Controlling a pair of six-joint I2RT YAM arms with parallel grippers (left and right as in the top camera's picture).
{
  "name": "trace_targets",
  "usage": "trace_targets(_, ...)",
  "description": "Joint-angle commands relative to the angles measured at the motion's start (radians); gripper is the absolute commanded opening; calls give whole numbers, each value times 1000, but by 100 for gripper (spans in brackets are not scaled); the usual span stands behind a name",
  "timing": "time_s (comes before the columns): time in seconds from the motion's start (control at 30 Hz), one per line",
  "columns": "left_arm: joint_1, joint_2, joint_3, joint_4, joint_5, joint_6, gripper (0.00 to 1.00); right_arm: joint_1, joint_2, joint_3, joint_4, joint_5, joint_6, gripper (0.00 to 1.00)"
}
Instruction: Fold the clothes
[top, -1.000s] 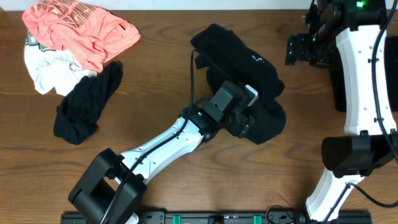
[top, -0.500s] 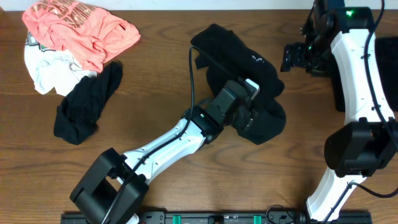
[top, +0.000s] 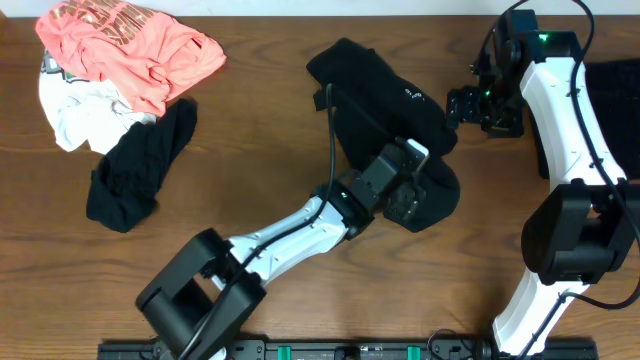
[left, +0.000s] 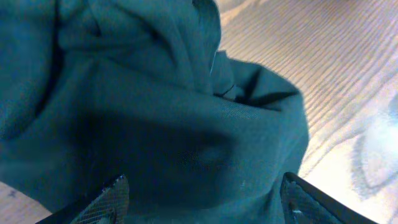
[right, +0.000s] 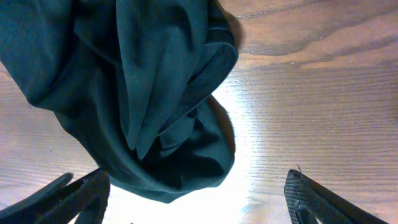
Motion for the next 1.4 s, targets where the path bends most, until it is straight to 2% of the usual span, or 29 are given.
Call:
trace_targets(0.0, -6, 18, 11, 13, -19, -27, 78, -4, -14, -5, 0, -12, -31, 88)
trace_targets(0.8, -6, 68, 11, 17, -19, -26, 78, -3, -14, -5, -13, -12, -41, 89)
trace_targets(1.37, -6, 134, 11, 99, -19, -26, 77, -3, -14, -5, -30, -11, -51, 88)
